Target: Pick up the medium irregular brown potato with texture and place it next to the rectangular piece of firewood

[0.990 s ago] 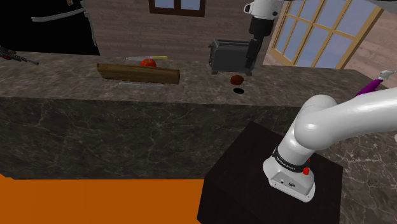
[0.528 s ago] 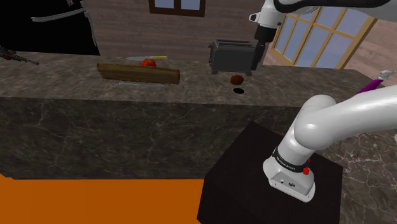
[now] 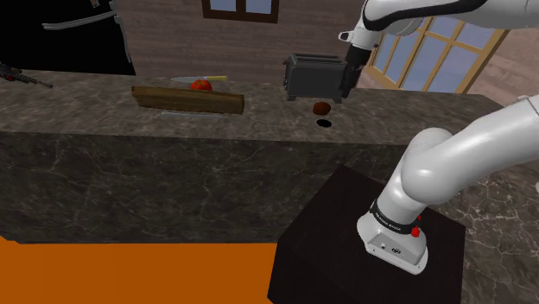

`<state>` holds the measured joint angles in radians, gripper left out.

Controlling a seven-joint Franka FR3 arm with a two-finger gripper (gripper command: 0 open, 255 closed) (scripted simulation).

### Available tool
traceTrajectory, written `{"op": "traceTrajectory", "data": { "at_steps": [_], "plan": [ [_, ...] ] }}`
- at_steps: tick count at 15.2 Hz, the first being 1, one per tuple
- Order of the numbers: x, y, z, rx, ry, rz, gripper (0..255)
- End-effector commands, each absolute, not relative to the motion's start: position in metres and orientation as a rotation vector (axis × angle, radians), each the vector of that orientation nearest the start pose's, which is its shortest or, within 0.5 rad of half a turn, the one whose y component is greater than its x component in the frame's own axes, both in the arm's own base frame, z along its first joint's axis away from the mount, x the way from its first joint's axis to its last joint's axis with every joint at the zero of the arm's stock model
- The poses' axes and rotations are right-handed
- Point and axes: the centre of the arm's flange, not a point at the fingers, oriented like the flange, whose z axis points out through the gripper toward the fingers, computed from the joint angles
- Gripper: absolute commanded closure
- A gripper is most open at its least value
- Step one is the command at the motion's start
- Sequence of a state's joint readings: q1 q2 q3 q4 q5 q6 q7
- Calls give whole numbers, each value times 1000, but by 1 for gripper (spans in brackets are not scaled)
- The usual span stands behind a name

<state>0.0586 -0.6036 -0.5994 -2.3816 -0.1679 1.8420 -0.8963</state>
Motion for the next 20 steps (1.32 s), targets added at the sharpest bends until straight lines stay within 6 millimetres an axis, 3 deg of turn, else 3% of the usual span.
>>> {"op": "traceTrajectory", "data": {
  "at_steps": [1,8,16,20],
  "plan": [
    [332,-260,482,-2883,-788,-158,0],
    [371,-339,434,-2773,-961,-223,0],
    [430,-418,377,-2635,-1147,-294,0],
    [435,-417,359,-2627,-1157,-298,0]
  ]
}}
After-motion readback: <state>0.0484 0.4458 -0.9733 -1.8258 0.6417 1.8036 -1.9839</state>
